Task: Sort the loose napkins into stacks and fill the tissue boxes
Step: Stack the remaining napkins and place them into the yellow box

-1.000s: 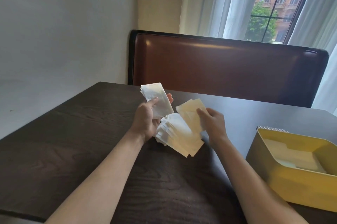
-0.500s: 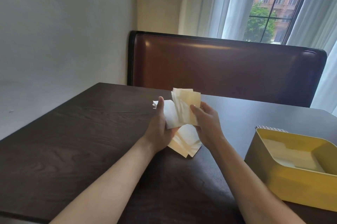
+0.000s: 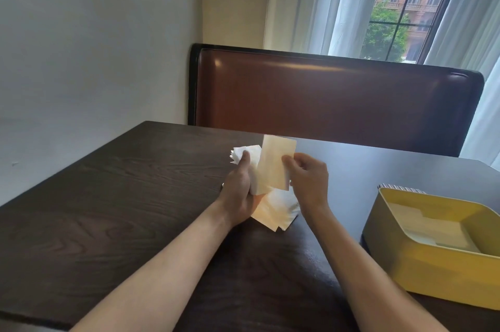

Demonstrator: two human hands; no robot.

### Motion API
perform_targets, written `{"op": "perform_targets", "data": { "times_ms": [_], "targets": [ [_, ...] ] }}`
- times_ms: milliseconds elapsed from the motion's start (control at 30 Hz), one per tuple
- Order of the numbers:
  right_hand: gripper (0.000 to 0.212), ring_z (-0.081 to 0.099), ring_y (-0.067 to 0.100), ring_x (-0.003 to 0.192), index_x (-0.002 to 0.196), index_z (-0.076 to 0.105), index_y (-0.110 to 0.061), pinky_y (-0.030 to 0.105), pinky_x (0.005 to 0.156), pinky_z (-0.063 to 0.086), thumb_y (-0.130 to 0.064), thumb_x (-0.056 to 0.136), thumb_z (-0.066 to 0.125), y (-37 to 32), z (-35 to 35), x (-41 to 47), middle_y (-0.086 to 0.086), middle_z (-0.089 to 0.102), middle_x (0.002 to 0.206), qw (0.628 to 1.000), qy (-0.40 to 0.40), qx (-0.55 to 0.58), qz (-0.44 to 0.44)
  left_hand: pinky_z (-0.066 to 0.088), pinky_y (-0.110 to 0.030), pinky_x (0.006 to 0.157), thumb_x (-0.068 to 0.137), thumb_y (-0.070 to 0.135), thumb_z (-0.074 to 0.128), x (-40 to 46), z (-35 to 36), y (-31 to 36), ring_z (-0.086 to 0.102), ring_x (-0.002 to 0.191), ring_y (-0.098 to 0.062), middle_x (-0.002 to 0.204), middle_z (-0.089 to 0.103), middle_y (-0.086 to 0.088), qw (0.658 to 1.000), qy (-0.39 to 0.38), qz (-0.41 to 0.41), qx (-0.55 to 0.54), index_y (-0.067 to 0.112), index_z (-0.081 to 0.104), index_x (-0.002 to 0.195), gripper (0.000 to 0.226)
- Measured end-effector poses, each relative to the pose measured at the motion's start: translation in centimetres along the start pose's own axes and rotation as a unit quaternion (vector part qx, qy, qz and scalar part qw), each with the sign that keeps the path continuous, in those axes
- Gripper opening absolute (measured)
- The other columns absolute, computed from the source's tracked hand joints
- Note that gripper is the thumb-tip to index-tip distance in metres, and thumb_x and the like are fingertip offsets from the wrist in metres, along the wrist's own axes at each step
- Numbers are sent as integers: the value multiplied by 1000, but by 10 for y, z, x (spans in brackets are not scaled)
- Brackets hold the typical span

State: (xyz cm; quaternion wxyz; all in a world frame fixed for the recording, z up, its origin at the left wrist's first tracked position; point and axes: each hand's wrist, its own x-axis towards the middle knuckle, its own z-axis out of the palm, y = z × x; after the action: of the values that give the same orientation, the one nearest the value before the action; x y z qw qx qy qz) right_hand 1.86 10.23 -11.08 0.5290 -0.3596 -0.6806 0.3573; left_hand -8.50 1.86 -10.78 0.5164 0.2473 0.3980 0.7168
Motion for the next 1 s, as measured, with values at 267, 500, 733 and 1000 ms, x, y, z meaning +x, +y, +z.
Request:
{"op": "perform_targets", "data": {
  "times_ms": [267, 500, 733, 1000],
  "targets": [
    [24, 60, 14, 64, 86, 73, 3, 23, 56, 48, -16, 95, 63, -15, -3, -4, 21, 67, 79, 989, -142, 45, 4, 47, -45, 107, 102, 55, 34, -4, -1, -3, 64, 114, -27, 122, 69, -16, 998, -55, -4, 29, 10, 61, 129, 59],
    [17, 65, 21, 92, 98, 74, -12, 31, 79, 57, -24, 96, 61, 0, -11, 8, 1, 71, 93, 995, -55, -33, 70, 53, -42, 96, 107, 37, 40, 2, -11, 16, 68, 100, -29, 108, 71, -16, 991, 76, -9, -108, 0, 60, 117, 43],
    [41, 58, 12, 93, 116, 68, -19, 31, 83, 53, -46, 86, 72, 13, -6, 5, -6, 63, 103, 928, -242, -266, 101, 53, -40, 92, 99, 25, 52, -1, -19, 21, 67, 88, -25, 99, 70, -15, 985, 84, -6, -149, 2, 60, 116, 29],
    [15, 64, 14, 77, 79, 71, -12, 27, 63, 53, -24, 87, 73, 9, -9, 2, -1, 66, 80, 984, -108, -105, 92, 58, -33, 74, 97, 31, 58, 1, -23, 21, 67, 74, -20, 88, 69, -9, 991, 67, -18, -115, 3, 62, 115, 34]
  ]
}}
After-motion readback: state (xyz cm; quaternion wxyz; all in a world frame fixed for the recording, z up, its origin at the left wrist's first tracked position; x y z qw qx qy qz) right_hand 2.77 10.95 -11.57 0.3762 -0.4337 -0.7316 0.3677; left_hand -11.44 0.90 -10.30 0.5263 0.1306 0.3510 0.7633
